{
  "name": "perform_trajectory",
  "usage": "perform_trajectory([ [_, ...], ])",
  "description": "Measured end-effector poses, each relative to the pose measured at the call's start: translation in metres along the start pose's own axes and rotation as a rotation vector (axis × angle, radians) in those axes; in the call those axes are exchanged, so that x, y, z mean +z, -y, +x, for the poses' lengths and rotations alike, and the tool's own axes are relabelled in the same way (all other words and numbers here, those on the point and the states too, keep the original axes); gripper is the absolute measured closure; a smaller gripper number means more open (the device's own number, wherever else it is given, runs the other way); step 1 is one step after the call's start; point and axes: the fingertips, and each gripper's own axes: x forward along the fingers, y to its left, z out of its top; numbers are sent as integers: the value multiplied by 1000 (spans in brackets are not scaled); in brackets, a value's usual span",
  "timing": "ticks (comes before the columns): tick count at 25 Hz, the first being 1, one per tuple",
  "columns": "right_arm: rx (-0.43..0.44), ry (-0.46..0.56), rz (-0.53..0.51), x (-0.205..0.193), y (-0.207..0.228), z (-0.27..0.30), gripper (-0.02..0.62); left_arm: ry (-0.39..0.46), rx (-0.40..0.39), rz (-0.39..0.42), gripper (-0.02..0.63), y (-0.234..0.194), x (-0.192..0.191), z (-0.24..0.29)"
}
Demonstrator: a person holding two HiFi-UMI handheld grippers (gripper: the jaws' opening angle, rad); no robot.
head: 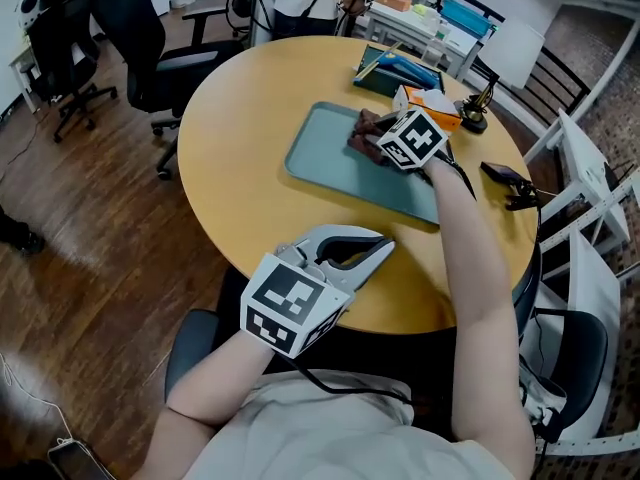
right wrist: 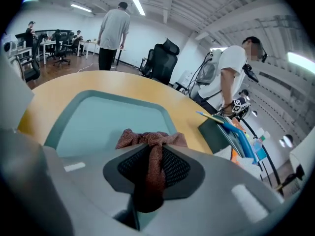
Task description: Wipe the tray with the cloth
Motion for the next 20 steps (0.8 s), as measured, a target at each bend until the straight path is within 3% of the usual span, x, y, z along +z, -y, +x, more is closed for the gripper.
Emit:
perform_trajectory([
  [12,-89,-91,125,-115,30,-70,517,-7,-25,-1,605,9,0,11],
  [15,-68,-45,144,-118,18,-80,518,-8,-26,1,604,10,-1,13],
  [20,-2,3,63,-106,-28,-101,519,-9,-20,-3,606,7,-1,12],
])
